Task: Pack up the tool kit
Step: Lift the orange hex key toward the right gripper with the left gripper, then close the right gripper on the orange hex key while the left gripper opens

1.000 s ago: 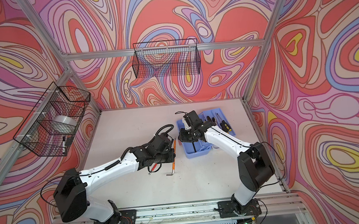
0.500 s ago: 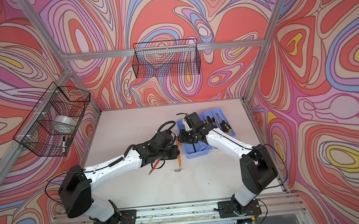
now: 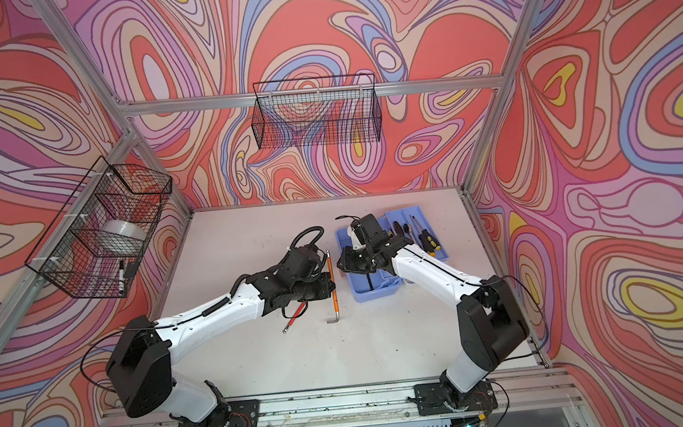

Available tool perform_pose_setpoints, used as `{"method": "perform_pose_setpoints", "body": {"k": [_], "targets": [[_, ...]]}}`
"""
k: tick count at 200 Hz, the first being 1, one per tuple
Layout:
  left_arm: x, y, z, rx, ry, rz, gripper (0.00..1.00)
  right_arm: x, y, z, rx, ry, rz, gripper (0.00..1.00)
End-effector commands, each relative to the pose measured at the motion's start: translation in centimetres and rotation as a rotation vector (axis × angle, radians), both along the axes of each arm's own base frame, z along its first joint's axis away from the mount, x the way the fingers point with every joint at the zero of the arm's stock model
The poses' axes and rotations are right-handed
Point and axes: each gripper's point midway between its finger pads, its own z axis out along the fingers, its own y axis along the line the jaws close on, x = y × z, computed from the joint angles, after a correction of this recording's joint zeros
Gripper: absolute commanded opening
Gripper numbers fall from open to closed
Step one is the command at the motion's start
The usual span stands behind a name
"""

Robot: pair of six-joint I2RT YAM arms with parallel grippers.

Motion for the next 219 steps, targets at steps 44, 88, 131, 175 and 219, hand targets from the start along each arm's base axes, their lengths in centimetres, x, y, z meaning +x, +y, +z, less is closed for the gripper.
{"method": "perform_pose_setpoints", "body": {"k": [44, 88, 131, 175, 219], "targets": [[0.3, -1.4, 1.9, -0.121, -0.013, -0.037, 0.0, -0.4, 1.7, 3.0, 0.12, -0.065, 0.068, 0.36], [0.4, -1.8, 2.5, -0.162, -0.01, -0.051, 0.0, -0.5, 2.2, 2.6, 0.135, -0.052, 0.082, 0.36], [0.6, -2.2, 3.2, -0.2, -0.027, -0.053, 0.0, -0.3, 2.7, 2.2, 0.151, -0.041, 0.084, 0.33], [1.0, -3.0, 4.3, -0.268, -0.058, -0.055, 0.0, -0.2, 2.7, 1.8, 0.148, -0.033, 0.082, 0.26], [1.0, -3.1, 5.4, -0.33, -0.081, -0.055, 0.0, -0.1, 2.5, 1.4, 0.129, -0.032, 0.079, 0.14]]}}
